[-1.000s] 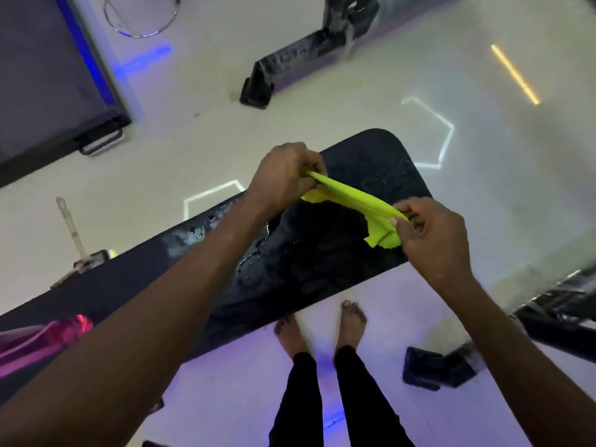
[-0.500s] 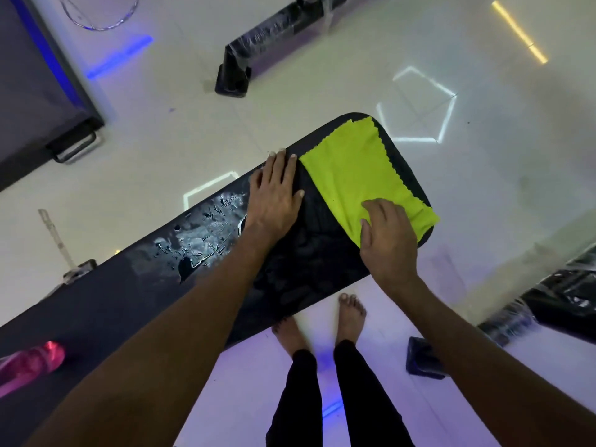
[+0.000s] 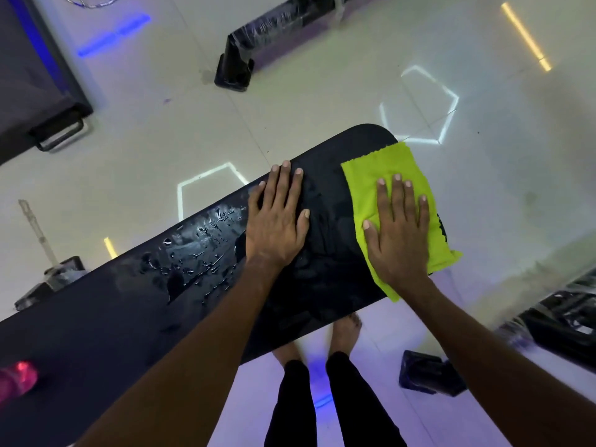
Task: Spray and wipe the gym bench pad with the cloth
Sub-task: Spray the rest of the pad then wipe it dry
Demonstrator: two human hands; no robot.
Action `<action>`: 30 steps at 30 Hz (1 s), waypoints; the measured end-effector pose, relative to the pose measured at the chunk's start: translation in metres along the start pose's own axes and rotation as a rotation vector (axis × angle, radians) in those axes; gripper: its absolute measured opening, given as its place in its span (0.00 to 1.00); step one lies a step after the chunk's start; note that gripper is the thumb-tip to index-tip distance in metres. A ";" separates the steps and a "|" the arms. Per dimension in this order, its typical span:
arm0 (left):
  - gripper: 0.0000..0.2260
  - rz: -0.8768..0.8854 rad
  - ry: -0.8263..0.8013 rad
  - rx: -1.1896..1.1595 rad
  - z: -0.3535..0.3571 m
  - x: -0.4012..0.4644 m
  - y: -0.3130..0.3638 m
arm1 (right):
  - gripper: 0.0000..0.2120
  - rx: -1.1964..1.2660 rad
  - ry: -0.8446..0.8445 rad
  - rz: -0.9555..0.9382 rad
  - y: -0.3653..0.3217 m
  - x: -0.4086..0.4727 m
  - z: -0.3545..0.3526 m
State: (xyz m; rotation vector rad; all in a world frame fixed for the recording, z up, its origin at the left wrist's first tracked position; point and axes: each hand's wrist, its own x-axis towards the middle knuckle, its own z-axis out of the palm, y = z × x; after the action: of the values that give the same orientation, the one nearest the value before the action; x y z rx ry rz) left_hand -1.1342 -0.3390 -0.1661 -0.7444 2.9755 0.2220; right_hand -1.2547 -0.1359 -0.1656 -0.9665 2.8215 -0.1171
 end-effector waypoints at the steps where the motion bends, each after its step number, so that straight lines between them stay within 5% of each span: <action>1: 0.31 -0.003 0.006 0.001 0.002 0.000 0.000 | 0.34 -0.012 0.012 0.036 -0.006 0.011 -0.001; 6: 0.31 0.003 0.050 0.007 0.009 0.001 -0.003 | 0.37 0.000 0.032 0.113 -0.051 0.084 -0.001; 12: 0.31 0.005 0.037 -0.009 0.006 -0.001 -0.002 | 0.38 -0.016 -0.015 -0.178 -0.016 0.040 -0.001; 20: 0.31 0.001 0.072 0.005 0.014 -0.001 -0.001 | 0.39 -0.027 0.015 0.065 -0.053 0.101 -0.003; 26: 0.31 0.001 0.057 -0.009 0.011 -0.001 -0.002 | 0.36 0.002 0.006 -0.157 -0.018 0.050 0.003; 30: 0.32 -0.006 0.049 -0.008 0.012 -0.001 0.000 | 0.35 0.010 0.013 -0.015 0.002 0.021 0.002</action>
State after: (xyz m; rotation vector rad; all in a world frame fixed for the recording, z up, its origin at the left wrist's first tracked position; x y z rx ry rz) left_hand -1.1325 -0.3369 -0.1777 -0.7704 3.0197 0.2192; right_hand -1.2719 -0.1467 -0.1703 -0.9889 2.8229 -0.1390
